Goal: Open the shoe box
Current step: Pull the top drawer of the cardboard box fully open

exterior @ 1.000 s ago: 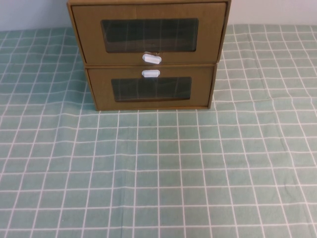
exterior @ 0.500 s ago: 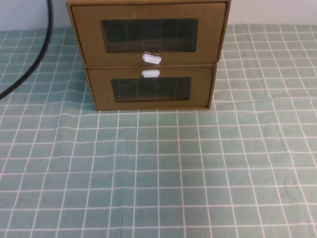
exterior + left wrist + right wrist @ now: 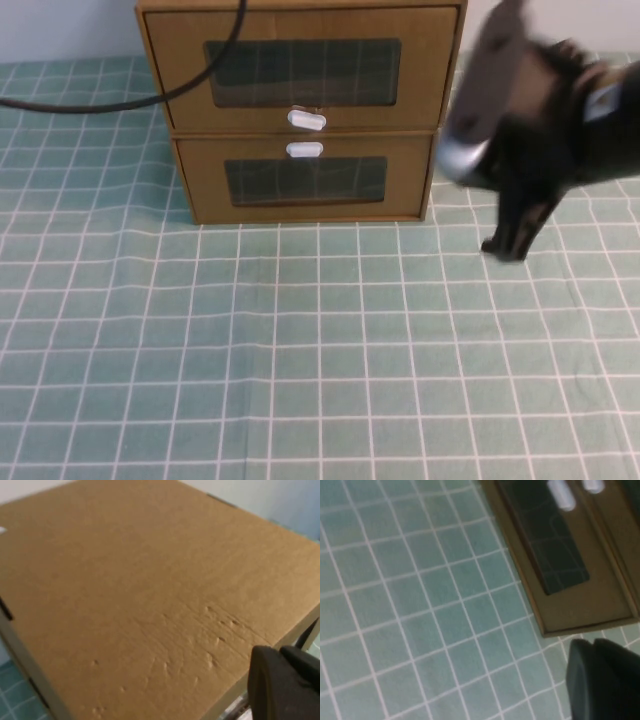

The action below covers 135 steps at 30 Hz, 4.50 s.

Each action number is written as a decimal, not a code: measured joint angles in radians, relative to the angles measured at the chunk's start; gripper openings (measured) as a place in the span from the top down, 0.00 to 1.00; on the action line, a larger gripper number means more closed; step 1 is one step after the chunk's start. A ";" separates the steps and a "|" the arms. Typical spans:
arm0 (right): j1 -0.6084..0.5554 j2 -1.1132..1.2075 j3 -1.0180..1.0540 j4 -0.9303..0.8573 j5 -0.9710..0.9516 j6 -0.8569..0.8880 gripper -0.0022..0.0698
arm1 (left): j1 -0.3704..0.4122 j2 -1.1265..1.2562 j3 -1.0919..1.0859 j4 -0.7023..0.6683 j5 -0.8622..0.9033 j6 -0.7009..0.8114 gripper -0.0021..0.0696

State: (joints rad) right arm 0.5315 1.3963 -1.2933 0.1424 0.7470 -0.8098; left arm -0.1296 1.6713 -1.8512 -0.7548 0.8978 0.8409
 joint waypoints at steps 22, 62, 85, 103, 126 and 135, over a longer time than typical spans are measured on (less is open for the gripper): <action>0.275 0.184 -0.004 -0.425 -0.290 0.207 0.99 | -0.082 0.482 -0.437 -0.173 0.125 0.045 0.98; 0.324 0.537 -0.121 -1.795 -0.232 1.459 0.35 | -0.078 0.504 -0.454 -0.209 0.143 0.014 0.98; 0.296 0.645 -0.244 -1.800 -0.218 1.492 0.37 | -0.048 0.505 -0.454 -0.250 0.186 -0.001 0.98; 0.287 0.691 -0.320 -1.807 -0.171 1.497 0.96 | -0.042 0.517 -0.455 -0.268 0.197 -0.001 0.98; 0.515 0.426 0.046 -1.753 -0.023 1.469 0.96 | -0.038 0.526 -0.457 -0.272 0.226 -0.038 0.98; 0.653 0.315 0.181 -1.559 0.054 1.472 0.96 | -0.038 0.526 -0.457 -0.271 0.226 -0.042 0.98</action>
State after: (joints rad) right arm 1.1847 1.7112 -1.1120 -1.4169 0.8006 0.6617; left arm -0.1675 2.1973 -2.3081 -1.0254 1.1243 0.7994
